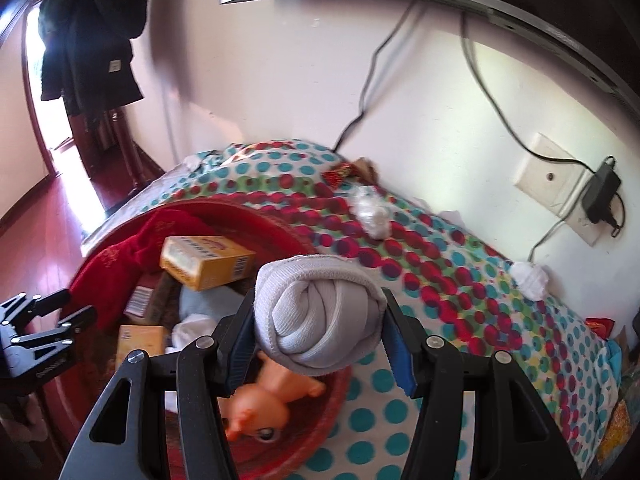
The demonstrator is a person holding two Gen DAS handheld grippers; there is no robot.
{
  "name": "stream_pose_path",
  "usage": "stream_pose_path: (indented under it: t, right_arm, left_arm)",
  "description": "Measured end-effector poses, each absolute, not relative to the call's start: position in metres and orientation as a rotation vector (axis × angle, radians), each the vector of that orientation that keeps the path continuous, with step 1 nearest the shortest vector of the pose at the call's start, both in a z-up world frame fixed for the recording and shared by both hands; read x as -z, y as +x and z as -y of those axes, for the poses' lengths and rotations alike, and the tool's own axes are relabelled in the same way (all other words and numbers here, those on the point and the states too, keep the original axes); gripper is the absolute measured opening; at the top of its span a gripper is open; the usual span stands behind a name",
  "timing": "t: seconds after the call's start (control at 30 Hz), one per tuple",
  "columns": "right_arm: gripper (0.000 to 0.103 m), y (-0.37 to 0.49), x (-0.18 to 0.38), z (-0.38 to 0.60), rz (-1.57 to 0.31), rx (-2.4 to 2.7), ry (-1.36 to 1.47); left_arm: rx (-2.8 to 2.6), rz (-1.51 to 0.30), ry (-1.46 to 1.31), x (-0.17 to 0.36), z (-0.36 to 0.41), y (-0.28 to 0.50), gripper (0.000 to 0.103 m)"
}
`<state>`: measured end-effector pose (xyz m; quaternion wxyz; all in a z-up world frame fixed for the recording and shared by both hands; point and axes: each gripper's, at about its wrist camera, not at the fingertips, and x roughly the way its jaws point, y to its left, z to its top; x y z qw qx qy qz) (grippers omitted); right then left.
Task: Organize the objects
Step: 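Carry the rolled white sock over the red basin with the right tool, then open the right tool to drop the rolled sock into the basin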
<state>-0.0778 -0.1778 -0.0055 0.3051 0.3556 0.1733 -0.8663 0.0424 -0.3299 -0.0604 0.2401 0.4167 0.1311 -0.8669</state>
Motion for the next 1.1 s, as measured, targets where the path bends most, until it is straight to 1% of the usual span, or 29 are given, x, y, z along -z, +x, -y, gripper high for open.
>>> stream_pose_path:
  t: [0.27,0.4,0.43,0.47,0.5,0.6,0.93,1.1]
  right_arm:
    - [0.054,-0.054,0.017,0.210,-0.469,2.208,0.962]
    - [0.054,-0.045,0.025,0.223,-0.466,2.171,0.979]
    - [0.054,-0.044,0.026,0.226,-0.467,2.163,0.981]
    - [0.054,-0.042,0.028,0.229,-0.467,2.154,0.983]
    - [0.054,-0.039,0.029,0.232,-0.469,2.147,0.984]
    - [0.054,-0.037,0.032,0.239,-0.473,2.127,0.985]
    - [0.055,-0.033,0.051,0.261,-0.463,2.080,1.045]
    - [0.055,-0.036,0.057,0.267,-0.447,2.082,1.070]
  left_arm:
    - [2.379,-0.409,1.129,0.060,0.336,0.045,0.055]
    - [2.384,-0.374,1.130,0.059,0.332,0.043,0.055]
    - [2.384,-0.362,1.124,0.058,0.331,0.043,0.061]
    - [2.389,-0.361,1.117,0.057,0.331,0.044,0.064]
    - [2.393,-0.355,1.108,0.055,0.330,0.044,0.064]
    - [2.392,-0.328,1.069,0.049,0.330,0.047,0.065]
    - [2.416,-0.375,0.991,0.036,0.337,0.061,0.066]
    - [2.389,-0.326,1.019,0.039,0.334,0.057,0.066]
